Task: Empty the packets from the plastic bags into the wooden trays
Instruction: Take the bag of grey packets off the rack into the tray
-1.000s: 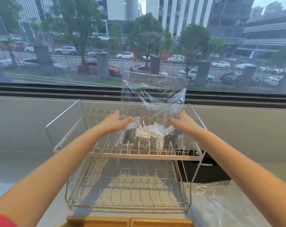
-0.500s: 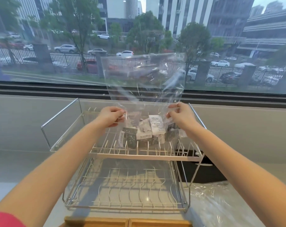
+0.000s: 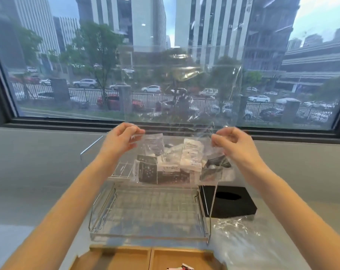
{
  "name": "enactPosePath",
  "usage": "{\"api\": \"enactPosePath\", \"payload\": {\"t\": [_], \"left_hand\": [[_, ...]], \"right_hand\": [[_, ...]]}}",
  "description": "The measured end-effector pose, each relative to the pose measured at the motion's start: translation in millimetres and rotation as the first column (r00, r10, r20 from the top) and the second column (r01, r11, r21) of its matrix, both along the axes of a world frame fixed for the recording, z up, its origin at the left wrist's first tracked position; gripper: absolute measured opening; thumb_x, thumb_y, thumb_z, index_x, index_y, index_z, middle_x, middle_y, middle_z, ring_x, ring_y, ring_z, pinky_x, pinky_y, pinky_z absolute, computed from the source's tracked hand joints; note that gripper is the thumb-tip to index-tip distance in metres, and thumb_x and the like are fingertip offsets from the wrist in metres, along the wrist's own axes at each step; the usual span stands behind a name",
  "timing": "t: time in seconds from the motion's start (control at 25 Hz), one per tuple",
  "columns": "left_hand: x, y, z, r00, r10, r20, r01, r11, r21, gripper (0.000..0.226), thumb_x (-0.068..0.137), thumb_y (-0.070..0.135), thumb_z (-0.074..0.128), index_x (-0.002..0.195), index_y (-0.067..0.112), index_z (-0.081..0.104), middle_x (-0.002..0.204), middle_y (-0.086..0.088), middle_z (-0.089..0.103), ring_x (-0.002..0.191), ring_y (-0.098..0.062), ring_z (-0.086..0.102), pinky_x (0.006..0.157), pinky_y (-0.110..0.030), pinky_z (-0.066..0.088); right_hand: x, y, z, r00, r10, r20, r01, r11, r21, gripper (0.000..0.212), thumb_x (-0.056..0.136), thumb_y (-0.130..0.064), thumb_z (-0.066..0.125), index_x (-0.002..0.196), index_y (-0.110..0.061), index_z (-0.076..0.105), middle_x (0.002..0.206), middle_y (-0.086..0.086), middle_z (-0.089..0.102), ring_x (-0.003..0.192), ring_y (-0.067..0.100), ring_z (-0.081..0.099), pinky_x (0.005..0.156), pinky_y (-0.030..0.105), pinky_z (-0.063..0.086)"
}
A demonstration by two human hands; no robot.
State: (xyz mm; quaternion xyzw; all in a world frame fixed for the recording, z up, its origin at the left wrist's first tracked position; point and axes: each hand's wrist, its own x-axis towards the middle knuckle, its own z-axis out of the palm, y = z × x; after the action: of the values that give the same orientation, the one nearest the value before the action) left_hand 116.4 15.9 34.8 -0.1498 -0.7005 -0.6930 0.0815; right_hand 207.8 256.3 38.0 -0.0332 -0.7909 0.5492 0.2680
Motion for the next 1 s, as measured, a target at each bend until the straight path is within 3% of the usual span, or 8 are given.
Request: {"api": "enactPosePath", "payload": {"t": [0.08,0.16,0.36,0.52,0.72,0.88,1.0], "left_hand": [[28,-2,-26,0.999,-0.038,0.024,0.037,0.999,0.038,0.023,0.092,0.018,0.043,0.072,0.021,0.055,0.079,0.010,0.071,0.066,-0.003,0.064,0.059,-0.016,0.053],[53,-4,-62,0.996,-0.052,0.069,0.049,0.998,0.040,0.024,0.092,0.017,0.042,0.073,0.021,0.056,0.073,0.010,0.073,0.064,0.000,0.066,0.054,-0.012,0.050],[108,-8,-167,0.959,-0.053,0.280,0.028,0.995,0.091,0.022,0.091,0.010,0.042,0.074,0.016,0.055,0.059,0.010,0.072,0.058,0.002,0.065,0.052,-0.010,0.049],[135,-17,-217,0.913,-0.016,0.408,-0.006,0.999,0.052,0.020,0.091,0.011,0.044,0.077,0.015,0.058,0.062,0.008,0.072,0.060,0.000,0.065,0.058,-0.015,0.052],[148,-29,-238,0.898,0.025,0.438,-0.012,0.999,-0.032,0.020,0.088,0.007,0.045,0.085,0.020,0.059,0.076,-0.003,0.066,0.066,-0.009,0.064,0.053,-0.011,0.050],[148,-40,-238,0.900,0.088,0.426,-0.068,0.996,-0.062,0.018,0.088,0.008,0.045,0.090,0.017,0.060,0.076,-0.004,0.063,0.069,-0.012,0.060,0.054,-0.012,0.050],[150,-45,-230,0.929,0.055,0.365,-0.037,0.998,-0.055,0.019,0.089,0.012,0.044,0.088,0.023,0.059,0.088,0.000,0.064,0.081,-0.014,0.061,0.062,-0.017,0.051]], "right_hand": [[25,-3,-28,0.999,0.003,0.034,-0.002,0.999,-0.032,0.008,0.082,-0.028,0.062,0.088,-0.023,0.059,0.076,-0.008,0.068,0.063,-0.009,0.062,0.051,0.007,0.044],[47,-5,-65,0.996,0.008,0.088,0.001,0.995,-0.103,0.006,0.082,-0.027,0.062,0.084,-0.022,0.062,0.069,-0.007,0.070,0.061,-0.005,0.063,0.057,0.013,0.046],[89,-10,-161,0.965,0.047,0.258,0.003,0.982,-0.191,0.008,0.081,-0.021,0.063,0.073,-0.021,0.062,0.067,-0.004,0.070,0.067,0.005,0.066,0.067,0.021,0.050],[113,-17,-210,0.923,0.078,0.377,0.012,0.973,-0.231,0.012,0.084,-0.016,0.061,0.072,-0.020,0.058,0.071,0.001,0.069,0.069,0.012,0.065,0.066,0.023,0.050],[128,-29,-238,0.874,0.124,0.470,-0.001,0.968,-0.253,0.007,0.084,-0.014,0.060,0.078,-0.016,0.059,0.076,0.006,0.069,0.067,0.011,0.066,0.055,0.012,0.049],[127,-35,-236,0.864,0.201,0.462,-0.048,0.945,-0.323,0.004,0.086,-0.010,0.057,0.083,-0.008,0.058,0.076,0.007,0.067,0.064,0.014,0.067,0.052,0.015,0.051],[126,-38,-232,0.872,0.233,0.432,-0.093,0.943,-0.320,0.005,0.087,-0.015,0.056,0.086,-0.013,0.061,0.085,0.006,0.070,0.072,0.008,0.068,0.066,0.019,0.054]]}}
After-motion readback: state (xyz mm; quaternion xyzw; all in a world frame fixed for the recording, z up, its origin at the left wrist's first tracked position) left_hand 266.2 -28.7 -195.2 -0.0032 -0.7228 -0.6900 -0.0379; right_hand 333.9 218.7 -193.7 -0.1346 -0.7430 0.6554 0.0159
